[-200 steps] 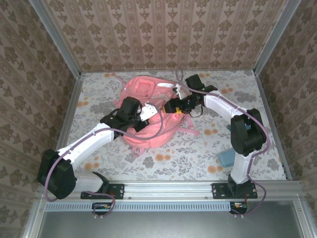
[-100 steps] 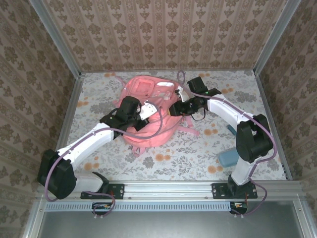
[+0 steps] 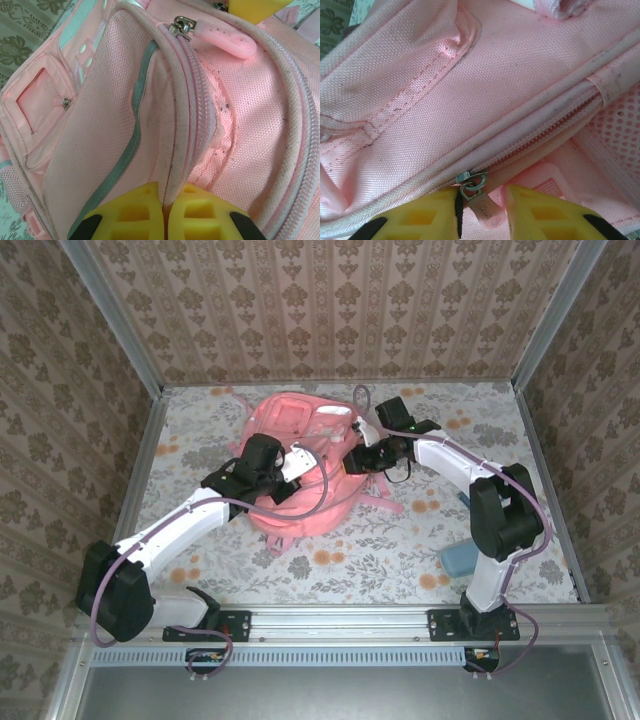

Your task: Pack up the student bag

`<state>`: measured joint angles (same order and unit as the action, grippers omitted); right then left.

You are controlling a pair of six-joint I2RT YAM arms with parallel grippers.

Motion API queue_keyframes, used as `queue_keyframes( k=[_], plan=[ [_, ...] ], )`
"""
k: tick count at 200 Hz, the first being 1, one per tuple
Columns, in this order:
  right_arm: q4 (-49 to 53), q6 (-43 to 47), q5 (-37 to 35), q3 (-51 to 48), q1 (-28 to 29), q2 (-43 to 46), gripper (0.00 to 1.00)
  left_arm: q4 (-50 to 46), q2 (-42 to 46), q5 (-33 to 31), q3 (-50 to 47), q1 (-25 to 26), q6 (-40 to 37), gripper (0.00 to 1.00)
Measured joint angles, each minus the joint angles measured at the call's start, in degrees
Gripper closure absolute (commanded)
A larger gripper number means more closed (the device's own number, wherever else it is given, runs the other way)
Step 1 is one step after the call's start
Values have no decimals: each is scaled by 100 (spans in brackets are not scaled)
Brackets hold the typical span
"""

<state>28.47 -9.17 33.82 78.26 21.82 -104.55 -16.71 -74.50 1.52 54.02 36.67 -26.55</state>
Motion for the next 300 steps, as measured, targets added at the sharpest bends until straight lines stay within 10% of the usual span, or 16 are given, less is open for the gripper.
queue_keyframes(
  k=[76,197,234,300],
  plan=[
    [-44,155,42,-7,37,-17,100,-2,0,-37,0,0,17,100],
    [-579,-520,-50,-1106,787,1456,100,361,-549,90,269,118,944,100],
    [-778,-892,-262,-1528,660,1727,100,490,-680,321,363,85,1207,54],
    [-855,-1373,-538,-1908,-157,2516,100,468,-645,1185,461,-251,1060,27]
  ],
)
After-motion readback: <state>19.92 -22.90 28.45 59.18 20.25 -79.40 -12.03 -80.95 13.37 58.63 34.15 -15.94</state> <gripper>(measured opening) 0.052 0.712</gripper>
